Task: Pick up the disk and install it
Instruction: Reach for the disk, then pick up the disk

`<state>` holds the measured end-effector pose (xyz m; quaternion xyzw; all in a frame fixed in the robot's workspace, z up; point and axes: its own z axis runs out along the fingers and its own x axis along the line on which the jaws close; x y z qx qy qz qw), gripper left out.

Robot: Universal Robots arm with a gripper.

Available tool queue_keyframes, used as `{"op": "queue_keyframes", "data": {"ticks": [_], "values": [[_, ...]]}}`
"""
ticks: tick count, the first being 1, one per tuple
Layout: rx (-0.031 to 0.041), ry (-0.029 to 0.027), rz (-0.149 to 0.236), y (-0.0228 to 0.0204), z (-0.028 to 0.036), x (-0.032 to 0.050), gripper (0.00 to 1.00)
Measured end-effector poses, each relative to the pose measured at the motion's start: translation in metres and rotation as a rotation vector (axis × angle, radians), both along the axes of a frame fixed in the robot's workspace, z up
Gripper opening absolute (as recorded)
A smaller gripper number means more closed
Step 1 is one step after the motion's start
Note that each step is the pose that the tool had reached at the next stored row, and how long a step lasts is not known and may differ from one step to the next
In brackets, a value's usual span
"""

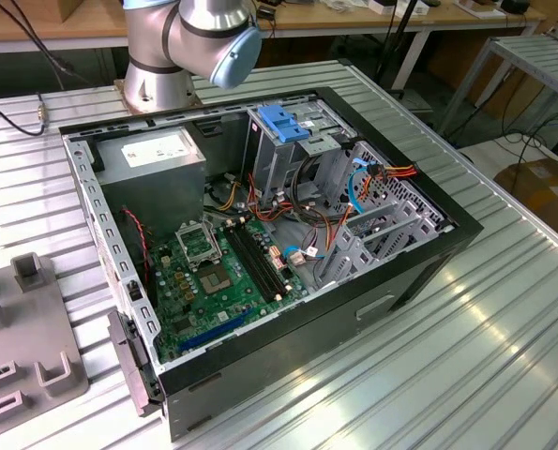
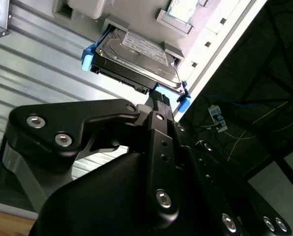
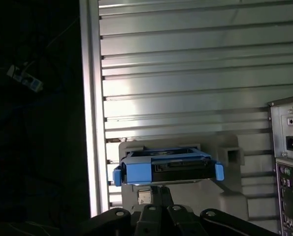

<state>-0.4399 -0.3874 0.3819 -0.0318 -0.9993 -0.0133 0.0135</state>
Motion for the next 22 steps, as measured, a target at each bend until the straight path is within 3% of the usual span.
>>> {"op": "queue_keyframes", "data": {"ticks": [3, 4, 5, 18, 22], "values": [[0.0000, 0.0007, 0.024, 0.0011, -0.0011, -0.0042, 0.10], [-0.0001, 0.0007, 0.029, 0.0059, -0.0037, -0.0124, 0.10], [-0.0001, 0.0006, 0.029, 0.0059, -0.0039, -0.0131, 0.10], [-0.0001, 0.0006, 0.030, 0.0059, -0.0039, -0.0136, 0.10], [-0.0001, 0.0006, 0.052, 0.0059, -0.0039, -0.0137, 0.10]]}}
